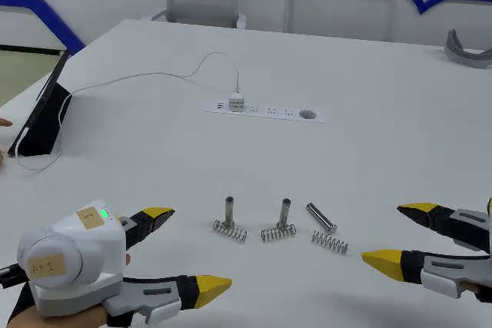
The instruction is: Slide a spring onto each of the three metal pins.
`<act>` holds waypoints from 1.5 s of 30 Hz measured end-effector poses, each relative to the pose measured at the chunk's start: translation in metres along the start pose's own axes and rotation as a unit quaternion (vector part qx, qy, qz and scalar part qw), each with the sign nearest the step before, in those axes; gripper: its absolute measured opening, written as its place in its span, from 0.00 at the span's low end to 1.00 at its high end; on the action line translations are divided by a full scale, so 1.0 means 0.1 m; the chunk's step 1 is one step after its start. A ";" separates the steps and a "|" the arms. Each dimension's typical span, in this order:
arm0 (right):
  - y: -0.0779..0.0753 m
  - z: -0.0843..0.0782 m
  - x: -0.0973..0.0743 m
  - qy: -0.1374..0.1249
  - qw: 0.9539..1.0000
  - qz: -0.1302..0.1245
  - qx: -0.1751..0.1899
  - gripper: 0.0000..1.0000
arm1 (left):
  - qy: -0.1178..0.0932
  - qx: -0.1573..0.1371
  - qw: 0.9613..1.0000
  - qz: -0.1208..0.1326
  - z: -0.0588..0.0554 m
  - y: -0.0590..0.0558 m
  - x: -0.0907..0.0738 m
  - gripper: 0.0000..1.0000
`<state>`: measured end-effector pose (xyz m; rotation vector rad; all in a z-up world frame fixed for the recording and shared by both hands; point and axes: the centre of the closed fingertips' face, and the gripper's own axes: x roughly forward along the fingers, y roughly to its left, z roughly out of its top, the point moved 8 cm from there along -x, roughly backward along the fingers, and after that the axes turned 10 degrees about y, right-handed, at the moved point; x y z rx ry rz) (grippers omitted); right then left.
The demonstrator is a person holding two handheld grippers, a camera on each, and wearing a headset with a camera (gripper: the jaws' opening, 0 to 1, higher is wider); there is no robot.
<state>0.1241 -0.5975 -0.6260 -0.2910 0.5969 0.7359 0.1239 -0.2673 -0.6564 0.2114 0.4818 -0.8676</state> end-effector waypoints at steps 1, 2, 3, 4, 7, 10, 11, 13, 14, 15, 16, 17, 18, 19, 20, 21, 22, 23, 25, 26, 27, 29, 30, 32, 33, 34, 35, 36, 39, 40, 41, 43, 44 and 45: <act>0.00 0.01 0.00 0.001 1.000 0.000 0.001 0.63 | 0.000 0.000 1.000 0.000 0.00 0.00 0.00 0.83; -0.01 0.01 0.00 0.001 1.000 0.000 0.001 0.62 | -0.001 0.000 1.000 0.000 0.00 0.00 0.00 0.83; -0.01 0.02 0.00 0.003 1.000 -0.001 0.001 0.62 | -0.001 0.000 1.000 0.000 0.00 0.00 0.00 0.83; -0.02 0.02 0.00 0.005 1.000 -0.002 0.000 0.62 | -0.001 0.000 1.000 0.000 0.01 0.00 0.00 0.83; -0.02 0.05 0.01 0.008 1.000 -0.002 -0.001 0.61 | -0.002 0.000 1.000 0.000 0.01 -0.01 0.00 0.83; -0.04 0.10 0.02 0.013 1.000 -0.002 -0.005 0.60 | -0.002 0.001 1.000 -0.001 0.01 -0.01 0.00 0.83; -0.05 0.11 0.03 0.014 1.000 -0.003 -0.006 0.59 | -0.002 0.002 1.000 0.000 0.01 -0.01 0.00 0.83; -0.07 0.15 0.04 0.016 1.000 -0.004 -0.006 0.58 | -0.002 0.001 1.000 -0.001 0.02 -0.01 0.00 0.83; -0.08 0.16 0.05 0.016 1.000 -0.004 -0.006 0.57 | -0.002 0.002 1.000 -0.001 0.02 -0.01 0.00 0.83; -0.08 0.17 0.06 0.017 1.000 -0.004 -0.006 0.57 | -0.003 0.002 1.000 0.000 0.02 -0.01 0.00 0.83; -0.09 0.19 0.07 0.018 1.000 -0.005 -0.007 0.57 | -0.003 0.001 1.000 -0.001 0.02 -0.01 0.00 0.83; -0.09 0.20 0.09 0.020 1.000 -0.004 -0.007 0.56 | -0.003 0.002 1.000 0.000 0.02 -0.01 0.00 0.83; -0.09 0.22 0.11 0.021 1.000 -0.004 -0.008 0.56 | -0.003 0.002 1.000 0.000 0.02 -0.01 0.00 0.83; -0.10 0.23 0.12 0.024 1.000 -0.004 -0.009 0.56 | -0.003 0.002 1.000 0.000 0.02 -0.01 0.00 0.83; -0.10 0.24 0.14 0.027 1.000 -0.005 -0.010 0.55 | -0.003 0.002 1.000 0.000 0.02 -0.02 0.00 0.83; -0.11 0.25 0.16 0.029 1.000 -0.005 -0.011 0.55 | -0.003 0.002 1.000 0.000 0.02 -0.02 0.00 0.83; -0.12 0.26 0.17 0.029 0.999 -0.005 -0.011 0.55 | -0.003 0.003 1.000 0.000 0.02 -0.02 0.00 0.83; -0.13 0.28 0.20 0.030 0.999 -0.005 -0.009 0.54 | -0.002 0.004 1.000 -0.001 0.03 -0.02 0.00 0.83; -0.14 0.31 0.23 0.033 0.999 -0.006 -0.005 0.52 | -0.002 0.004 1.000 -0.002 0.03 -0.02 0.00 0.83; -0.15 0.31 0.25 0.033 0.999 -0.006 -0.004 0.52 | -0.001 0.005 1.000 -0.002 0.03 -0.02 0.00 0.83; -0.15 0.33 0.27 0.035 0.999 -0.007 -0.003 0.51 | -0.001 0.006 1.000 -0.002 0.04 -0.01 0.00 0.83; -0.15 0.35 0.31 0.038 0.999 -0.008 -0.001 0.50 | -0.002 0.007 1.000 -0.002 0.04 -0.01 0.00 0.83; -0.15 0.37 0.34 0.041 0.999 -0.008 0.000 0.49 | -0.003 0.006 1.000 -0.002 0.04 0.00 0.00 0.83; -0.17 0.39 0.37 0.047 0.999 -0.012 0.004 0.47 | -0.003 0.005 1.000 -0.002 0.05 0.00 0.01 0.83; -0.17 0.41 0.40 0.050 0.999 -0.012 0.006 0.46 | -0.004 0.006 1.000 -0.003 0.05 0.00 0.01 0.83; -0.18 0.42 0.41 0.051 0.999 -0.013 0.008 0.46 | -0.004 0.006 1.000 -0.003 0.05 -0.01 0.02 0.83; -0.18 0.43 0.43 0.054 0.998 -0.013 0.010 0.45 | -0.004 0.006 1.000 -0.003 0.05 -0.01 0.02 0.83; -0.19 0.45 0.46 0.057 0.998 -0.015 0.010 0.44 | -0.005 0.005 1.000 -0.004 0.05 -0.01 0.03 0.83; -0.19 0.48 0.52 0.066 0.998 -0.014 0.011 0.41 | -0.006 0.006 1.000 -0.004 0.05 -0.01 0.03 0.83; -0.19 0.49 0.54 0.070 0.997 -0.015 0.011 0.40 | -0.006 0.006 1.000 -0.004 0.05 -0.01 0.04 0.83; -0.19 0.50 0.57 0.075 0.997 -0.015 0.010 0.39 | -0.006 0.006 1.000 -0.004 0.05 -0.01 0.04 0.83; -0.20 0.51 0.62 0.084 0.996 -0.017 0.009 0.36 | -0.005 0.005 1.000 -0.005 0.04 -0.02 0.03 0.83; -0.20 0.52 0.64 0.086 0.996 -0.016 0.009 0.36 | -0.005 0.005 1.000 -0.005 0.04 -0.02 0.03 0.83; -0.20 0.52 0.67 0.091 0.996 -0.014 0.010 0.34 | -0.004 0.005 1.000 -0.004 0.03 -0.02 0.03 0.82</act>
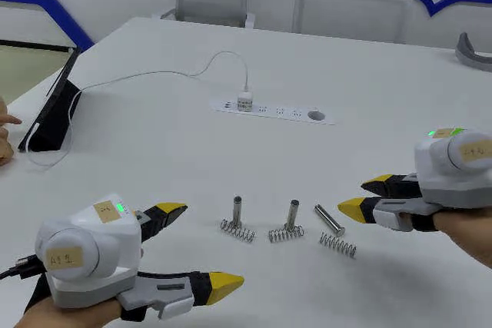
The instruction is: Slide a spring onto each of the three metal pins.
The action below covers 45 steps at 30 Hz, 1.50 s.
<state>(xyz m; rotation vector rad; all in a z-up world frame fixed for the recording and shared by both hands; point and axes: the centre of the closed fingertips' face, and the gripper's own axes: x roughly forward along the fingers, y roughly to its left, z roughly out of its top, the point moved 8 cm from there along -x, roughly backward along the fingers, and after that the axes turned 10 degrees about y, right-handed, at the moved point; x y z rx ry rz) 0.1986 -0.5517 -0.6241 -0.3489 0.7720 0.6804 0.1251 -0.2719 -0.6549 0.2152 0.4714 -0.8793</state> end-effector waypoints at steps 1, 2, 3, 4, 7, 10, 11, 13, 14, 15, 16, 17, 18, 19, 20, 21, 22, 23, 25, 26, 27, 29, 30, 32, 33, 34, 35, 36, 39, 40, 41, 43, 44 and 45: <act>0.00 0.00 0.02 0.005 1.000 -0.001 0.002 0.32 | 0.000 0.000 1.000 0.000 0.00 0.00 0.00 0.82; 0.00 0.01 0.04 0.007 1.000 -0.001 0.000 0.32 | 0.000 -0.001 1.000 0.000 0.00 0.00 0.00 0.82; -0.02 0.02 0.08 0.010 1.000 -0.001 0.002 0.31 | 0.000 -0.001 1.000 0.000 0.00 0.00 -0.01 0.82; -0.03 0.02 0.11 0.013 1.000 0.000 0.004 0.31 | 0.000 -0.001 1.000 0.001 0.00 0.00 -0.01 0.82; -0.03 0.03 0.19 0.027 1.000 0.000 0.008 0.30 | 0.000 -0.001 1.000 0.002 0.00 0.00 -0.01 0.82; -0.03 0.04 0.27 0.037 0.999 0.002 0.009 0.29 | -0.001 -0.002 1.000 0.002 0.01 0.00 -0.01 0.82; -0.02 0.04 0.30 0.043 0.999 0.003 0.011 0.28 | -0.001 -0.002 1.000 0.002 0.01 0.00 -0.01 0.82; -0.03 0.04 0.35 0.052 0.999 0.002 0.011 0.27 | -0.001 -0.002 1.000 0.003 0.01 -0.01 0.00 0.82; -0.03 0.04 0.37 0.055 0.998 0.000 0.013 0.26 | -0.001 -0.002 1.000 0.002 0.01 -0.01 0.00 0.82; -0.04 0.04 0.38 0.059 0.998 -0.002 0.013 0.25 | -0.001 -0.002 1.000 0.002 0.01 -0.01 0.00 0.82; -0.04 0.04 0.41 0.060 0.998 -0.002 0.014 0.25 | -0.001 -0.001 1.000 0.003 0.01 -0.01 0.00 0.82; -0.04 0.05 0.42 0.061 0.998 -0.002 0.016 0.25 | -0.001 -0.001 1.000 0.003 0.01 -0.01 -0.01 0.82; -0.03 0.05 0.45 0.066 0.998 -0.002 0.019 0.24 | -0.001 -0.002 1.000 0.003 0.01 -0.01 -0.01 0.82; -0.03 0.05 0.46 0.069 0.997 -0.002 0.018 0.23 | 0.000 -0.002 1.000 0.003 0.01 -0.01 -0.01 0.82; -0.01 0.05 0.48 0.071 0.997 -0.002 0.018 0.23 | 0.000 -0.002 1.000 0.003 0.01 0.00 -0.02 0.82; -0.01 0.05 0.50 0.073 0.997 -0.002 0.019 0.21 | 0.000 -0.002 1.000 0.004 0.00 0.00 -0.02 0.82; 0.00 0.04 0.51 0.076 0.997 -0.001 0.019 0.20 | 0.001 -0.001 1.000 0.004 0.00 0.00 -0.02 0.82; 0.00 0.04 0.54 0.079 0.997 0.001 0.021 0.20 | 0.001 -0.002 1.000 0.004 0.00 0.00 -0.02 0.82; 0.01 0.03 0.56 0.086 0.996 0.002 0.026 0.19 | 0.001 -0.003 1.000 0.004 0.00 0.00 -0.02 0.82; 0.01 0.03 0.58 0.090 0.996 0.003 0.027 0.18 | 0.000 -0.003 1.000 0.004 0.00 0.00 -0.01 0.82; 0.01 0.03 0.60 0.093 0.995 0.003 0.027 0.18 | -0.001 -0.003 1.000 0.003 0.00 0.00 -0.01 0.82; 0.01 0.02 0.62 0.100 0.995 0.001 0.030 0.17 | -0.002 -0.004 1.000 0.003 0.00 0.00 -0.01 0.82; 0.01 0.02 0.63 0.101 0.994 0.002 0.032 0.16 | -0.002 -0.004 1.000 0.003 0.00 0.00 -0.01 0.82; 0.01 0.02 0.65 0.104 0.994 0.003 0.036 0.15 | -0.002 -0.004 1.000 0.002 0.00 0.00 0.00 0.82; 0.01 0.02 0.65 0.107 0.994 0.002 0.036 0.15 | -0.002 -0.004 1.000 0.001 0.00 -0.01 0.00 0.82; 0.01 0.01 0.66 0.108 0.993 0.002 0.037 0.14 | -0.002 -0.004 1.000 0.001 0.00 -0.01 0.00 0.82; 0.00 0.01 0.67 0.109 0.993 0.002 0.039 0.14 | -0.002 -0.004 1.000 0.001 0.00 -0.01 0.00 0.82; 0.00 0.01 0.68 0.113 0.993 0.003 0.041 0.13 | -0.002 -0.004 1.000 0.001 0.00 -0.01 0.00 0.82; 0.00 0.01 0.69 0.118 0.992 0.003 0.042 0.12 | -0.004 -0.006 1.000 0.001 -0.01 -0.01 0.00 0.82; 0.00 0.02 0.69 0.119 0.992 0.004 0.043 0.12 | -0.003 -0.006 1.000 0.001 -0.01 -0.01 0.00 0.82; 0.00 0.02 0.70 0.119 0.992 0.004 0.043 0.12 | -0.003 -0.006 1.000 0.001 -0.01 -0.01 0.00 0.82; 0.00 0.03 0.70 0.121 0.992 0.004 0.044 0.11 | -0.003 -0.006 1.000 0.001 -0.01 -0.01 0.00 0.81; 0.00 0.03 0.70 0.122 0.991 0.004 0.045 0.11 | -0.003 -0.005 1.000 0.000 -0.01 -0.01 -0.01 0.81; 0.01 0.03 0.70 0.125 0.991 0.005 0.045 0.10 | -0.003 -0.005 1.000 0.000 -0.01 -0.01 -0.01 0.81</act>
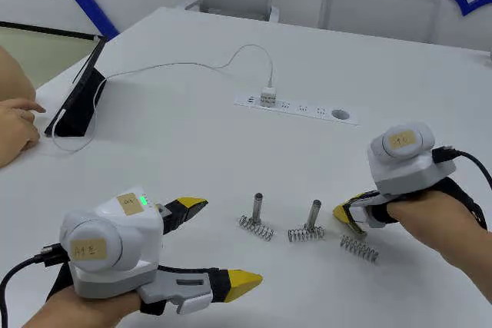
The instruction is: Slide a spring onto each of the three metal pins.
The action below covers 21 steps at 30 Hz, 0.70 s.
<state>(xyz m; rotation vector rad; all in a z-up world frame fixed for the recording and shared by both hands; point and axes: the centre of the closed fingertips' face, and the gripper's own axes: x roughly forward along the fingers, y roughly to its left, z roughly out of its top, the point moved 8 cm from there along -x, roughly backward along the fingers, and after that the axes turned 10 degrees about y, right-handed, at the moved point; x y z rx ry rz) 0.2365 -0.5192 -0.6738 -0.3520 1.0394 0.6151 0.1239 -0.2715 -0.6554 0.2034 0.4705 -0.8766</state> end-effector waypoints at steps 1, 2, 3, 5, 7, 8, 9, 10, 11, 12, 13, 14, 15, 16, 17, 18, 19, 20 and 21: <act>0.00 0.00 0.00 0.001 1.000 0.000 -0.002 0.10 | 0.000 0.000 1.000 0.000 0.00 0.00 0.00 0.81; 0.01 0.00 0.00 0.002 1.000 -0.001 -0.003 0.10 | 0.000 0.000 1.000 0.000 0.00 0.00 0.00 0.81; 0.01 0.01 0.00 0.004 1.000 -0.002 -0.004 0.10 | 0.000 -0.001 1.000 0.000 0.00 0.00 0.00 0.81; 0.01 0.01 0.00 0.007 1.000 -0.003 -0.003 0.10 | 0.000 -0.001 1.000 -0.001 0.00 0.01 0.00 0.81; 0.01 0.00 0.00 0.012 1.000 -0.005 -0.006 0.10 | -0.002 -0.002 1.000 -0.001 0.00 0.01 0.00 0.81; 0.01 0.00 0.01 0.014 1.000 -0.006 -0.007 0.10 | -0.002 -0.004 1.000 -0.002 0.00 0.01 0.01 0.81; 0.01 0.00 0.00 0.016 1.000 -0.006 -0.005 0.10 | -0.002 -0.004 1.000 -0.002 0.00 0.01 0.01 0.81; 0.01 0.01 0.01 0.017 1.000 -0.007 -0.003 0.10 | -0.002 -0.005 1.000 -0.002 0.00 0.01 0.01 0.81; 0.01 0.01 0.01 0.018 1.000 -0.007 -0.004 0.10 | -0.002 -0.005 1.000 -0.002 -0.01 0.01 0.01 0.81; 0.02 0.01 0.00 0.020 1.000 -0.008 -0.005 0.10 | -0.002 -0.006 1.000 -0.003 -0.01 0.00 0.01 0.81; 0.03 0.01 0.00 0.022 1.000 -0.010 -0.007 0.10 | -0.001 -0.005 1.000 -0.003 -0.02 0.00 0.01 0.81; 0.03 0.01 0.00 0.024 1.000 -0.010 -0.008 0.10 | -0.001 -0.005 1.000 -0.003 -0.02 0.00 0.01 0.81; 0.02 0.02 0.00 0.027 1.000 -0.010 -0.008 0.10 | 0.000 -0.005 1.000 -0.003 -0.02 0.00 0.01 0.81; 0.02 0.03 0.01 0.031 0.999 -0.009 -0.005 0.10 | -0.001 -0.005 1.000 -0.004 -0.01 0.00 0.01 0.81; 0.02 0.04 0.01 0.036 0.999 -0.008 -0.001 0.09 | -0.001 -0.005 1.000 -0.004 -0.01 0.01 0.01 0.81; 0.02 0.05 0.00 0.043 0.999 -0.007 0.002 0.09 | 0.000 -0.005 1.000 -0.003 -0.01 0.01 0.01 0.81; 0.02 0.06 0.00 0.047 0.999 -0.007 0.004 0.09 | 0.000 -0.005 1.000 -0.003 -0.01 0.01 0.01 0.81; 0.01 0.07 0.01 0.052 0.999 -0.008 0.004 0.09 | 0.000 -0.006 1.000 -0.003 -0.01 0.01 0.01 0.81; 0.02 0.07 0.01 0.055 0.998 -0.009 0.004 0.09 | -0.001 -0.006 1.000 -0.003 -0.01 0.01 0.01 0.81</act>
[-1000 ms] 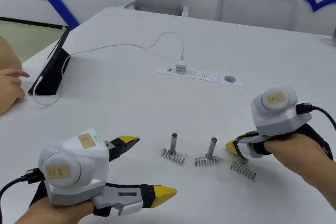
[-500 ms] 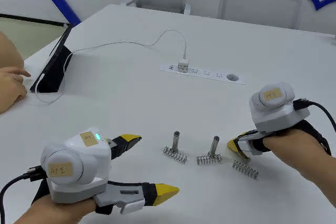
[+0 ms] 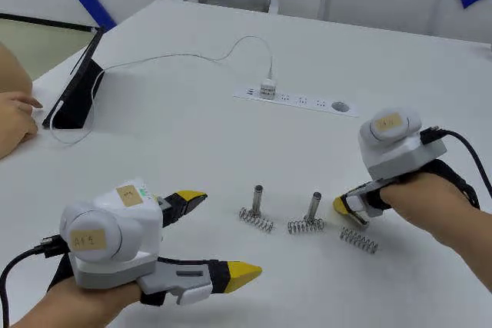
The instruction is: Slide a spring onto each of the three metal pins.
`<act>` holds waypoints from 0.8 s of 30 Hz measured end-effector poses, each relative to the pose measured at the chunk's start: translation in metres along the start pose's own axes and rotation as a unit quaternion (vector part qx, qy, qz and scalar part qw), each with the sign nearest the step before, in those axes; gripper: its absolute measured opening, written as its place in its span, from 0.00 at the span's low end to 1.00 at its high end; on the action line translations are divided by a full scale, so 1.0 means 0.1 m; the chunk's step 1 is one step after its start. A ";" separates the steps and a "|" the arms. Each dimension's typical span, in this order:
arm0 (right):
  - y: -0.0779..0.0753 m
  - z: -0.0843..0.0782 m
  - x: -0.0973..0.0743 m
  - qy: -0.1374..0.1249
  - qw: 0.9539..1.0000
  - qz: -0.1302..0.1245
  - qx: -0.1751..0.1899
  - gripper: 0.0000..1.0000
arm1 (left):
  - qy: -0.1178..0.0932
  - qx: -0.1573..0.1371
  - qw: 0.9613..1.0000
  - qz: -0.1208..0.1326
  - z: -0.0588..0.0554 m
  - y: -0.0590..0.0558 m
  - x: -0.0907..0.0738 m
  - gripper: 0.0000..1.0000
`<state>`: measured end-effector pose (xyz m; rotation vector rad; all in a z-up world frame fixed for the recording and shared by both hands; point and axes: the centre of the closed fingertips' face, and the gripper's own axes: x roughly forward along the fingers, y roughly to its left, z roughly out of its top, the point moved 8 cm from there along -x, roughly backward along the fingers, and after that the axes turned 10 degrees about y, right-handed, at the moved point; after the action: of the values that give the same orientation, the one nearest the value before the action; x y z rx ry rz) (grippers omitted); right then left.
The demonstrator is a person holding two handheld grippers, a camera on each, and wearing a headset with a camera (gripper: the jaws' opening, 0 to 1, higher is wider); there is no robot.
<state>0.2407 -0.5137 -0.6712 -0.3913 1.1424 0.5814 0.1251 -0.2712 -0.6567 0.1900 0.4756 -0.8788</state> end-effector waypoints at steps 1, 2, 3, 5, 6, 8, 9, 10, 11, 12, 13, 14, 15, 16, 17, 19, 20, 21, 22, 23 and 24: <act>0.00 0.00 0.00 0.002 1.000 -0.001 0.000 0.09 | 0.000 0.000 1.000 0.000 0.00 0.00 0.00 0.81; 0.00 0.00 0.00 0.004 1.000 -0.001 -0.001 0.09 | 0.000 0.001 1.000 0.001 0.00 0.00 0.00 0.81; 0.00 -0.01 0.00 0.004 1.000 0.000 -0.001 0.09 | 0.001 0.001 1.000 0.001 0.00 0.00 0.00 0.81; 0.00 -0.01 0.00 0.004 1.000 -0.001 -0.016 0.09 | 0.001 0.000 1.000 0.001 -0.01 0.00 0.00 0.81; 0.01 -0.01 0.00 0.004 1.000 -0.002 -0.021 0.09 | 0.001 0.000 1.000 0.002 -0.01 0.01 0.00 0.81; 0.01 -0.01 0.00 0.004 1.000 -0.003 -0.021 0.09 | 0.001 -0.001 1.000 0.002 -0.01 0.01 0.00 0.81; 0.00 -0.01 0.00 0.002 1.000 -0.003 -0.019 0.09 | 0.001 0.000 1.000 0.003 -0.01 0.01 0.00 0.81; 0.01 -0.02 0.00 -0.003 1.000 -0.005 -0.017 0.09 | 0.002 0.000 1.000 0.003 -0.01 0.01 0.00 0.81; 0.00 -0.03 0.00 -0.013 1.000 -0.005 -0.010 0.09 | 0.001 0.001 1.000 0.003 0.00 0.01 -0.01 0.81; 0.00 -0.05 0.00 -0.020 1.000 -0.004 -0.004 0.09 | 0.001 0.001 1.000 0.003 0.00 0.01 -0.01 0.81; 0.00 -0.06 -0.01 -0.026 1.000 -0.002 0.002 0.09 | 0.000 0.001 1.000 0.004 0.01 0.01 -0.02 0.81; -0.02 -0.07 -0.03 -0.035 0.999 -0.005 0.009 0.09 | 0.000 0.001 1.000 0.005 0.02 0.02 -0.02 0.81; -0.02 -0.06 -0.06 -0.045 0.999 -0.005 0.016 0.09 | 0.000 0.003 1.000 0.006 0.03 0.02 -0.03 0.81; -0.03 -0.05 -0.09 -0.055 0.998 -0.003 0.019 0.09 | -0.001 0.003 1.000 0.007 0.04 0.03 -0.03 0.81; -0.04 -0.04 -0.14 -0.058 0.998 0.001 0.021 0.09 | -0.004 0.002 1.000 0.008 0.06 0.04 -0.04 0.81; -0.04 -0.04 -0.22 -0.061 0.998 -0.005 0.016 0.09 | -0.008 0.002 1.000 0.009 0.09 0.04 -0.03 0.81; -0.05 -0.05 -0.24 -0.063 0.998 -0.007 0.015 0.09 | -0.009 0.003 1.000 0.009 0.10 0.04 -0.03 0.81; -0.05 -0.05 -0.27 -0.064 0.998 -0.007 0.017 0.09 | -0.011 0.004 1.000 0.009 0.11 0.03 -0.03 0.81; -0.05 -0.06 -0.30 -0.067 0.998 -0.006 0.019 0.09 | -0.012 0.006 1.000 0.008 0.12 0.02 -0.02 0.81; -0.06 -0.07 -0.32 -0.070 0.997 -0.006 0.020 0.09 | -0.013 0.007 1.000 0.008 0.13 0.01 -0.02 0.81; -0.05 -0.07 -0.35 -0.075 0.997 -0.007 0.020 0.09 | -0.014 0.008 1.000 0.008 0.14 0.00 -0.02 0.81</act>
<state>0.2278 -0.5297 -0.6415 -0.3152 1.0046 0.5653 0.1287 -0.2742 -0.6435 0.1960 0.4407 -0.8692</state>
